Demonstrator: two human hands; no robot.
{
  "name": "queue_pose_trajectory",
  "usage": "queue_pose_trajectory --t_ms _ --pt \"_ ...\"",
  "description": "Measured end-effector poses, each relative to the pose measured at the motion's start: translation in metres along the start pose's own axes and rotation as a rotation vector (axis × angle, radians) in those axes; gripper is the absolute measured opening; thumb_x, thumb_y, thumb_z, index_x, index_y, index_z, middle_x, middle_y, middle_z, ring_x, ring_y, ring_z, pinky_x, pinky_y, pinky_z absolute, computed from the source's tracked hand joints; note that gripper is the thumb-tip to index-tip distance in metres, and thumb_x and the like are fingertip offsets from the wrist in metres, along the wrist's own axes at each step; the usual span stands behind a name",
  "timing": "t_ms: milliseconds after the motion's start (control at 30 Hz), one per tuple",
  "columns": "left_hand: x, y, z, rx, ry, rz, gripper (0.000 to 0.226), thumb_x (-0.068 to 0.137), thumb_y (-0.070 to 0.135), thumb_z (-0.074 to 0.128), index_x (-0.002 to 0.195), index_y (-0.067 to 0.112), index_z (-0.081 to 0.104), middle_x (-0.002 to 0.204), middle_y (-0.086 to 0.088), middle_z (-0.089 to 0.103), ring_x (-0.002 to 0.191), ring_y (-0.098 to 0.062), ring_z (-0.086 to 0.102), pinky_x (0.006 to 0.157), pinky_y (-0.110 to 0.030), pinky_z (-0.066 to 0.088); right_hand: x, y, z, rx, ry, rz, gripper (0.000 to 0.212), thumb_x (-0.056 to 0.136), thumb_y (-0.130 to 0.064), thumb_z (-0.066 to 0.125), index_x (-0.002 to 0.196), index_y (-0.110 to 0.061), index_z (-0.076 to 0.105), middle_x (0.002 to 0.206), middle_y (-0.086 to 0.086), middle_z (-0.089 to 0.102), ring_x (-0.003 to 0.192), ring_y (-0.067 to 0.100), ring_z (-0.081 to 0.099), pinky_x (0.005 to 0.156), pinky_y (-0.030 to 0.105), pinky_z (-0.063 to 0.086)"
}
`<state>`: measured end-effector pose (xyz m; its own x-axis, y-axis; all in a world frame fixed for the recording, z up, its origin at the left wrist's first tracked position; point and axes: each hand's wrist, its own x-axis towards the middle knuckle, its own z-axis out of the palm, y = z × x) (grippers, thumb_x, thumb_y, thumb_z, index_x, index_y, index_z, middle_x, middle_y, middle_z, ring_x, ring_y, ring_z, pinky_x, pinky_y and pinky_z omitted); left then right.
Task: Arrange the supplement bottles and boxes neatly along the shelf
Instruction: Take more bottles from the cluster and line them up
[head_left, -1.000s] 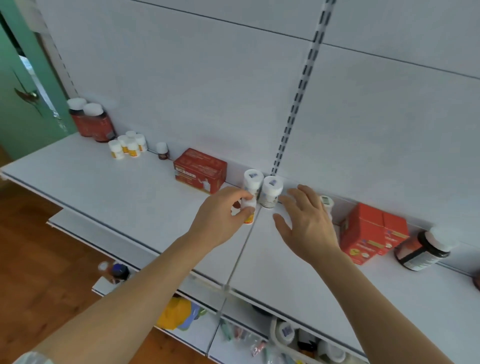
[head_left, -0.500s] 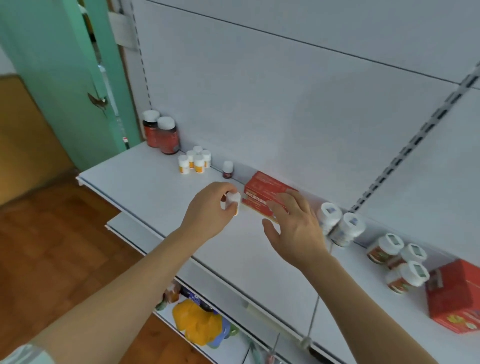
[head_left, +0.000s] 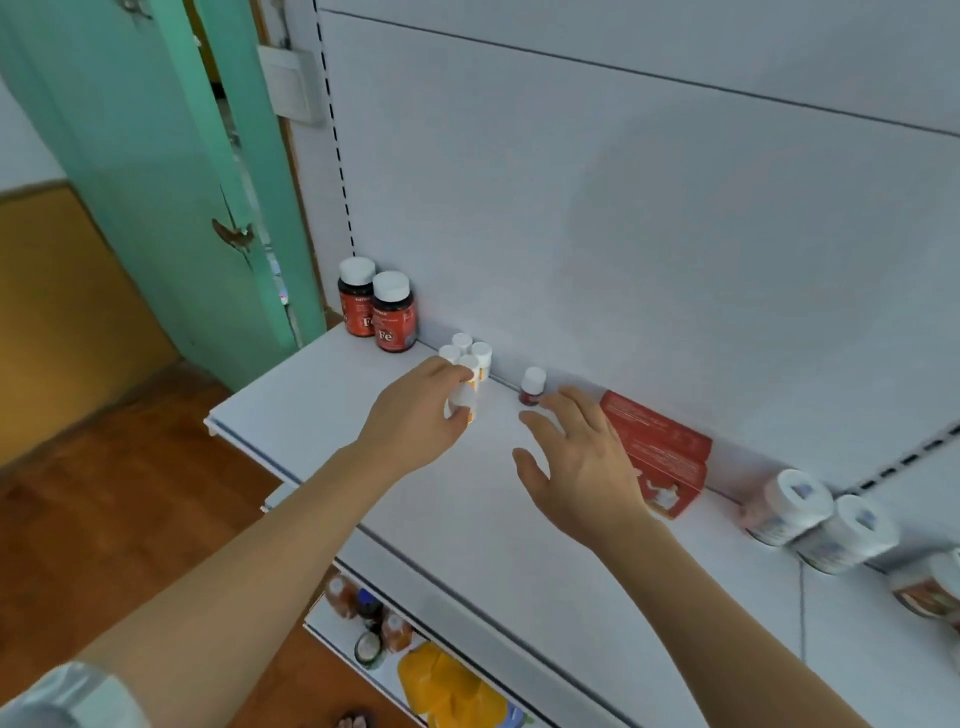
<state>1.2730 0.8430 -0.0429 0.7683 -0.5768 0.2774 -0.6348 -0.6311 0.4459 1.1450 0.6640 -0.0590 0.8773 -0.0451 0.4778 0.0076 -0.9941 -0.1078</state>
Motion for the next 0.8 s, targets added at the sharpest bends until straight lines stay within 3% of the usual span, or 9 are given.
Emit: queue_pose_trajectory --t_ms 167,367,667,800 --pt "0.039 -0.041 0.001 0.033 -0.044 0.232 0.031 0.085 0.021 0.066 0.115 0.015 0.067 0.113 -0.005 0.065 0.1 -0.03 0.058 0.081 -0.041 0.05 0.024 -0.028 0.025 -0.038 -0.019 0.126 0.035 0.087 -0.032 0.064 0.115 -0.01 0.066 0.123 0.013 0.061 0.128 0.035 0.047 0.095 0.051 0.049" --pt "0.065 -0.074 0.014 0.086 -0.073 0.389 0.029 0.073 0.021 0.072 0.1 0.011 0.071 0.099 -0.008 0.064 0.092 -0.034 0.058 0.072 -0.046 0.053 0.034 -0.053 0.036 -0.082 -0.036 0.242 0.036 0.089 -0.034 0.062 0.116 -0.011 0.065 0.126 0.014 0.06 0.13 0.036 0.045 0.094 0.052 0.049" --pt "0.079 -0.086 0.034 0.122 -0.104 0.457 0.027 0.077 0.028 0.066 0.101 0.014 0.068 0.103 -0.003 0.06 0.1 -0.028 0.054 0.074 -0.04 0.048 0.04 -0.055 0.04 -0.119 -0.036 0.329 0.036 0.089 -0.034 0.061 0.116 -0.011 0.065 0.125 0.012 0.059 0.128 0.034 0.045 0.097 0.05 0.048" --pt "0.08 -0.085 0.035 0.127 -0.056 0.474 0.019 0.075 0.02 0.069 0.093 0.015 0.067 0.097 -0.002 0.06 0.097 -0.026 0.055 0.07 -0.037 0.046 0.041 -0.056 0.044 -0.125 -0.052 0.351 0.036 0.089 -0.034 0.061 0.116 -0.011 0.065 0.125 0.012 0.059 0.128 0.034 0.045 0.097 0.049 0.048"
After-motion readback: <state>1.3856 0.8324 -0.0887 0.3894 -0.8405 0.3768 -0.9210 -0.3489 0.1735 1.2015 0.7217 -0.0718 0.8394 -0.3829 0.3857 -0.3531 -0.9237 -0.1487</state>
